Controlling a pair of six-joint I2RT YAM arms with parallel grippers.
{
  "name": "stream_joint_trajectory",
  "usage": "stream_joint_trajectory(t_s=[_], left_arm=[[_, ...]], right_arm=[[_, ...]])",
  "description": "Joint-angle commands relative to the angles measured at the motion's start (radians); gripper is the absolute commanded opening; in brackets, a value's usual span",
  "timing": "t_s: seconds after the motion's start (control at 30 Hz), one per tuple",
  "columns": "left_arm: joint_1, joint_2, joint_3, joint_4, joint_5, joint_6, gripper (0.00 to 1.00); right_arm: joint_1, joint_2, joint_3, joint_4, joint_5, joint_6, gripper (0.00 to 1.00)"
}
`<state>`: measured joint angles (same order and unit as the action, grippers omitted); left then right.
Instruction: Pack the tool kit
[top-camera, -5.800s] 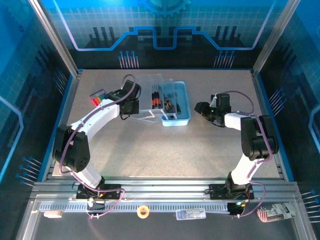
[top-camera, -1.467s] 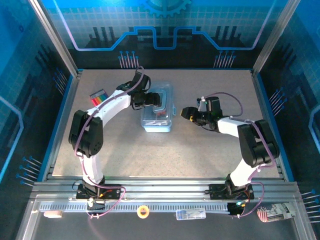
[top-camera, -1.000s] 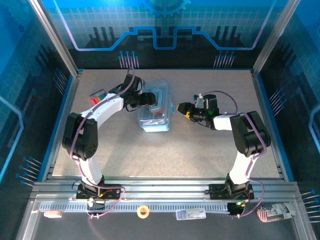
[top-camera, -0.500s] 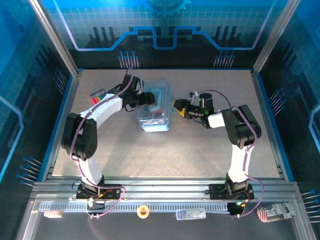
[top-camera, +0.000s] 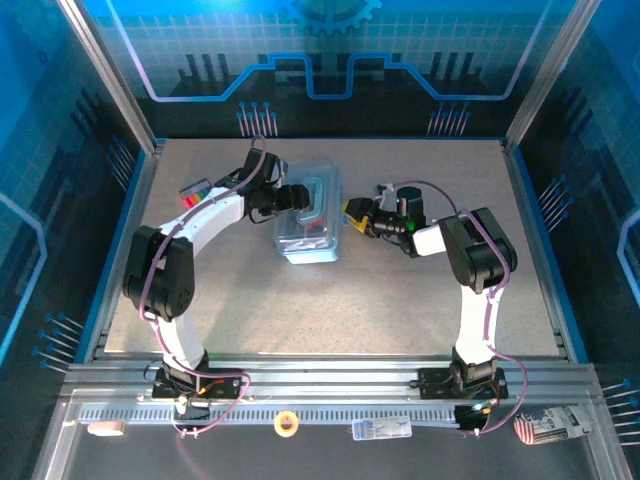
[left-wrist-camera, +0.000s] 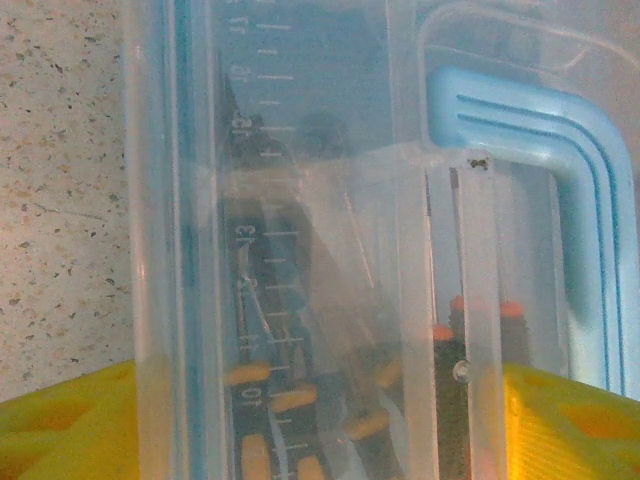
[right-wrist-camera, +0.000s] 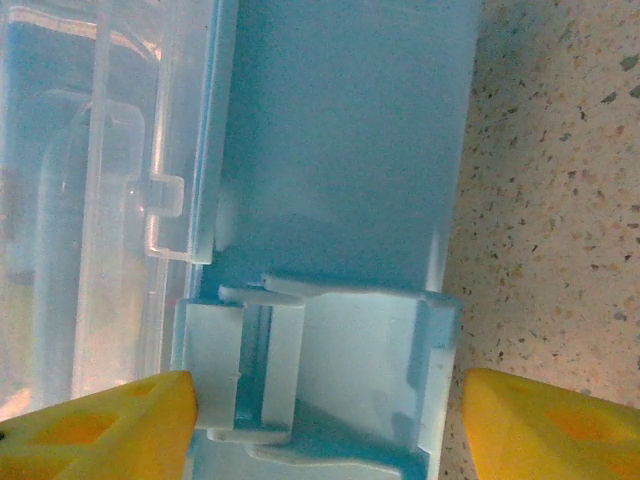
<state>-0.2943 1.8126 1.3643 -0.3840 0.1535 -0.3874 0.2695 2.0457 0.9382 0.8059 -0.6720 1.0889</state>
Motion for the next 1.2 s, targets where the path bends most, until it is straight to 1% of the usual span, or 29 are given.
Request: stream_joint_trajectory(t_s=[0.0,0.23,0.33,0.6,0.7,0.8,0.93,1.17], left_arm=[[0.017,0.064,-0.070,-0.139,-0.026,-0.018,0.68],[0.017,0.060,-0.070,-0.138,-0.025,-0.018,0.68],[0.017,0.061,-0.069,-0.140,-0.028,-0.013,0.67],[0.017,0.059,-0.068,-0.141,-0.029,-0.015,0.67],[0.017,0.060,-0.068,-0.139,-0.028,-0.014,0.67],[0.016,0.062,-0.067,-0.138,-0.026,-0.015,0.67],[0.017,0.059,-0.071,-0.139,-0.029,-0.014,0.67],[0.016,0.057,-0.071,-0.139,-0.029,-0.014,0.67]], right_arm=[[0.023,0.016,0.033,-0.002,-0.020,-0.002,0.71],[0.027,0.032,0.052,-0.043,-0.018,-0.019,0.71],[0.029,0.020,0.039,-0.024,-0.008,-0.021,0.72],[0.035,0.030,0.055,-0.078,-0.007,-0.051,0.71],[0.042,0.018,0.047,-0.088,0.016,-0.063,0.71],[0.043,0.032,0.056,-0.098,0.006,-0.055,0.70],[0.039,0.013,0.014,-0.090,0.054,-0.062,0.70],[0.026,-0.010,0.000,-0.128,0.055,-0.090,0.70]])
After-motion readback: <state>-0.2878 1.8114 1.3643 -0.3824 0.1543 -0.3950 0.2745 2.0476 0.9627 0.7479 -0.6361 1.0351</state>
